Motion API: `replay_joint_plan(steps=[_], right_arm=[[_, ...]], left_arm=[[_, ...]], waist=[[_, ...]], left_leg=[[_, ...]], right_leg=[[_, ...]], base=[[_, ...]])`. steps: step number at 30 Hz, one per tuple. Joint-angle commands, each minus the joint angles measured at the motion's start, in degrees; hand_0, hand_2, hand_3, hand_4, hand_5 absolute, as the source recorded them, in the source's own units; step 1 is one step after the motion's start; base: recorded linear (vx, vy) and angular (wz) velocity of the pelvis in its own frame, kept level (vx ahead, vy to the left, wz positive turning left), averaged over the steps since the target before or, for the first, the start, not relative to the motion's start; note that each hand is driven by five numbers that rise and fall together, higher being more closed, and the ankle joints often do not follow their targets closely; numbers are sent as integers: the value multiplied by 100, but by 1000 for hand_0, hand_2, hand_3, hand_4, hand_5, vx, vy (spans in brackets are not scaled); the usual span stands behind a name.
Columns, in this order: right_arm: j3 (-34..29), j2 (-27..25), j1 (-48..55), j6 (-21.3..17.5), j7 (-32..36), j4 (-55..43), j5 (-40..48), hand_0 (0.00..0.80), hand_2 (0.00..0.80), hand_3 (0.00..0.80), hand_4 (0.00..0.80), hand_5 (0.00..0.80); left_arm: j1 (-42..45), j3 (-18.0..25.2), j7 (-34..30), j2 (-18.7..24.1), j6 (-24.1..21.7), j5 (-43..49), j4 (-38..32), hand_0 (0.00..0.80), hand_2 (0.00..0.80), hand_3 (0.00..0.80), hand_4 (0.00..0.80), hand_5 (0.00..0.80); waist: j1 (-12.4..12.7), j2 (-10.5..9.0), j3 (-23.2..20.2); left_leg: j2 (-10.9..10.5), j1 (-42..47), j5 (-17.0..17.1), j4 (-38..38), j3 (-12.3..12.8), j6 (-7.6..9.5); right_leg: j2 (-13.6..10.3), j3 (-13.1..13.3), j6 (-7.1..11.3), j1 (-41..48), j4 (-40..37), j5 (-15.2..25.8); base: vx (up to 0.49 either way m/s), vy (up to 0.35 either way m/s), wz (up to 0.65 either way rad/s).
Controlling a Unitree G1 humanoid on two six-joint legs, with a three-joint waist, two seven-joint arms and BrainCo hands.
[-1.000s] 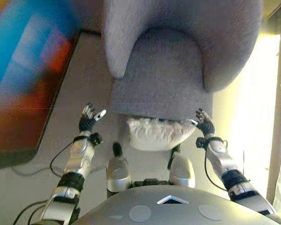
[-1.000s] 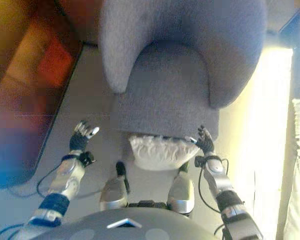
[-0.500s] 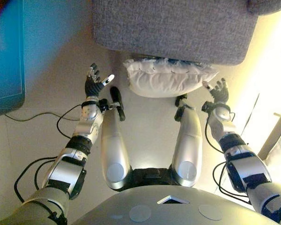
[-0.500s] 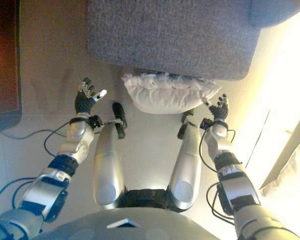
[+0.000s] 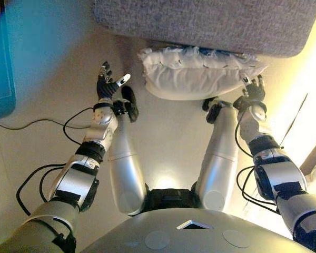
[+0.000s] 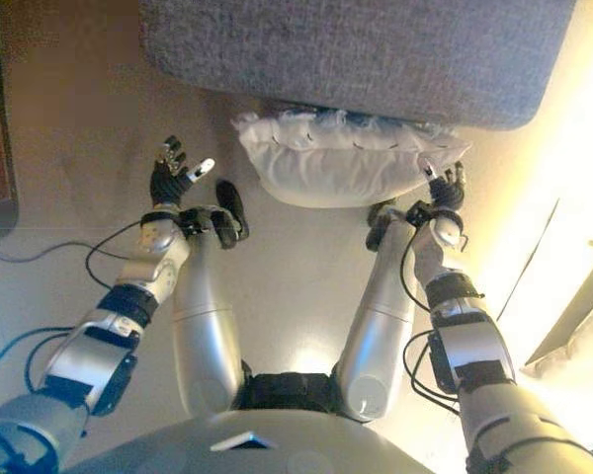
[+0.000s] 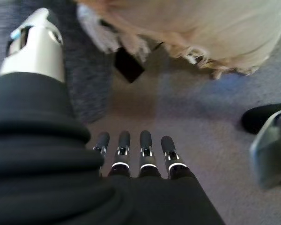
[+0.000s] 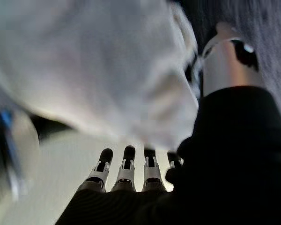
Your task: Pick up the cushion and take it to the sofa
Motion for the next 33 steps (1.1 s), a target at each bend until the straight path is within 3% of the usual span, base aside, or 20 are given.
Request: replay_joint_plan(steps=[1,6,12,24,30,31,32,33], right_arm=[[283,-230,121,146,1180,-418,174,0,0,0,0,0],[510,-232,3,165,1991,-290,-27,0,0,0,0,0],[752,-237,-231,244,1913,-423,-105,0,0,0,0,0],[945,-379,-702,614,1325,-412,-237,0,0,0,0,0],[1123,-441,-904,661,1227,-406,-523,0,0,0,0,0],[1138,-446,-917,668,1245,-416,-542,0,0,0,0,0],[1199,-444,-959,696,1250,-468,-603,260,260,260,260,260],[1200,-444,-963,704,1258,-471,-617,420,420,420,420,420]], left_arm=[[-39,-72,-461,-56,200,-434,71,0,0,0,0,0],[-91,-122,-1175,-31,460,-619,42,0,0,0,0,0],[-246,-436,-1760,-39,1193,-755,-84,0,0,0,0,0],[-1317,-698,-946,233,1930,-179,250,0,0,0,0,0],[-1824,-745,-524,360,1926,-244,497,0,0,0,0,0],[-1863,-747,-517,357,1939,-252,497,295,295,295,295,295],[-2014,-765,-635,339,1919,-298,476,800,800,800,800,800],[-2023,-766,-644,338,1917,-301,479,800,800,800,800,800]], waist=[[-89,166,-36],[-89,186,-36],[-126,214,-34],[-290,125,-34],[-353,49,-34],[-356,41,-34],[-368,17,-34],[-369,17,-34]], left_leg=[[-4,-124,189,-207,-209,41],[37,-317,137,38,-254,27],[80,-631,47,395,-295,19],[235,-1320,-36,1038,-338,23],[231,-1594,61,1185,-432,17],[228,-1605,61,1192,-435,19],[212,-1642,73,1206,-445,24],[211,-1646,75,1206,-446,24]], right_leg=[[38,264,-42,-146,324,175],[11,319,-59,-354,551,94],[28,426,-69,-657,815,22],[110,590,-110,-1206,1225,-68],[233,706,-119,-1442,1341,-11],[234,706,-120,-1451,1340,-7],[241,708,-120,-1477,1326,19],[240,708,-120,-1481,1326,20]], base=[[27,-34,2],[40,-35,3],[0,0,0],[4,-3,-2],[4,-2,-4],[-5,-19,-4],[-2,-21,-5],[-1,-48,-4]])
